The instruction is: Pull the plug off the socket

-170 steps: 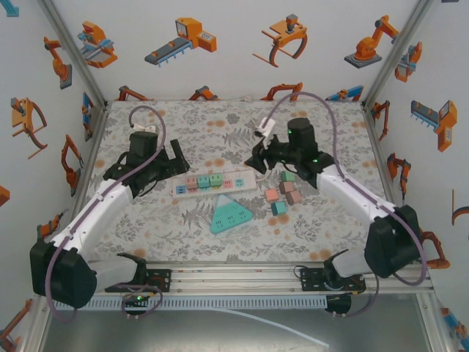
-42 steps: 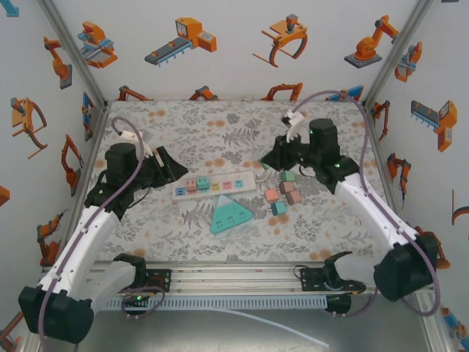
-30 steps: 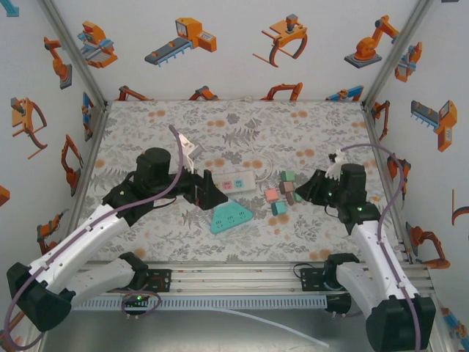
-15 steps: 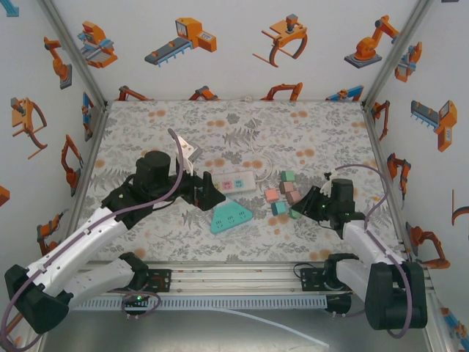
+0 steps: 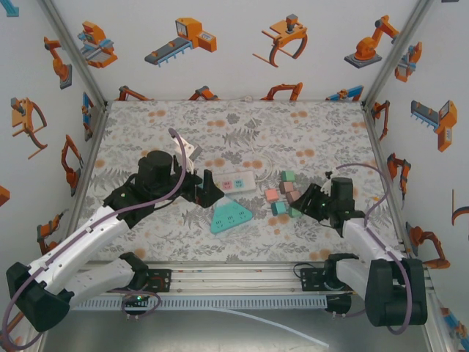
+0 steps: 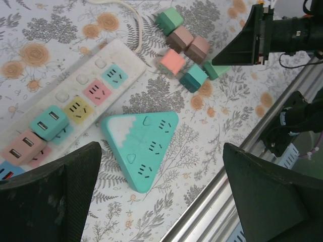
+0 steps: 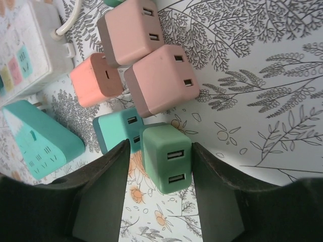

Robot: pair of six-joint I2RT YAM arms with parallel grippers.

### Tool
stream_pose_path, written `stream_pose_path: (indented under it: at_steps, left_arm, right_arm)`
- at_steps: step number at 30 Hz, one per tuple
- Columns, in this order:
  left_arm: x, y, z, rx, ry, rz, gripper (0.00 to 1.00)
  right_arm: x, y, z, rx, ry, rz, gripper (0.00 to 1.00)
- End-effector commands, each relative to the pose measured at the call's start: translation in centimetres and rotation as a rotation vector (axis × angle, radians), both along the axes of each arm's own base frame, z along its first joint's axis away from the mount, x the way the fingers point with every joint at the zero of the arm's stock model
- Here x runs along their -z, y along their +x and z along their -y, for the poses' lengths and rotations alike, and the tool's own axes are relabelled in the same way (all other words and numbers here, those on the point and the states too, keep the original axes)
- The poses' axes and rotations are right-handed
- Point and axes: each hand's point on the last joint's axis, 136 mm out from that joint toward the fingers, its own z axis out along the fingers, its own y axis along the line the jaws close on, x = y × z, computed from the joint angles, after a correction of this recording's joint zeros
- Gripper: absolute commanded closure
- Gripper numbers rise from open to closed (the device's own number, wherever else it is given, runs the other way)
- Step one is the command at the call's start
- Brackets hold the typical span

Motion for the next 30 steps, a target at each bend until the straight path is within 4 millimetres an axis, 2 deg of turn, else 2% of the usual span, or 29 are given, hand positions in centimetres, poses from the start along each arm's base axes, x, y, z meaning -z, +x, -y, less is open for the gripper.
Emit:
stream_pose_path:
  at_steps: [1,6,8,10,13,15,19,23,26,30]
  left_arm:
    - [-0.1,0.9,-0.9,-0.053,0.043,0.044,0.03]
    - [0.3,2.0,-2.9,-0.166,0.104,0.065,0.03]
    - [0.4,2.3,-3.7,-0.211,0.120,0.070,0.03]
    - [0.7,3.0,-5.0,-0.286,0.140,0.060,0.03]
    - [1.2,4.1,-7.2,-0.399,0.128,0.001,0.03]
    - [1.6,5.2,-9.3,-0.499,0.091,-0.066,0.03]
    - [3.2,6.6,-12.7,-0.636,0.059,-0.175,0.03]
    - [5.7,7.6,-15.5,-0.727,0.109,-0.289,0.03]
    - [7.3,8.4,-16.9,-0.771,0.132,-0.375,0.03]
    - [9.5,9.5,-16.9,-0.752,0.140,-0.432,0.03]
  right_arm:
    - [-2.0,0.9,1.1,0.019,-0.067,0.037,0.51]
    - [-6.2,2.5,1.0,-0.025,-0.124,0.147,0.51]
    - [-8.3,3.5,0.0,-0.088,-0.134,0.213,0.51]
    - [-10.5,4.4,-1.8,-0.188,-0.159,0.295,0.52]
    - [-14.0,5.4,-6.1,-0.384,-0.207,0.455,0.52]
    - [-16.2,5.8,-9.7,-0.538,-0.228,0.590,0.52]
    - [-19.0,6.1,-16.2,-0.790,-0.228,0.795,0.52]
    - [-19.5,5.8,-22.8,-1.036,-0.227,0.925,0.52]
    - [-18.4,5.5,-27.2,-1.207,-0.248,0.967,0.52]
    - [-16.7,5.0,-31.4,-1.382,-0.267,0.991,0.52]
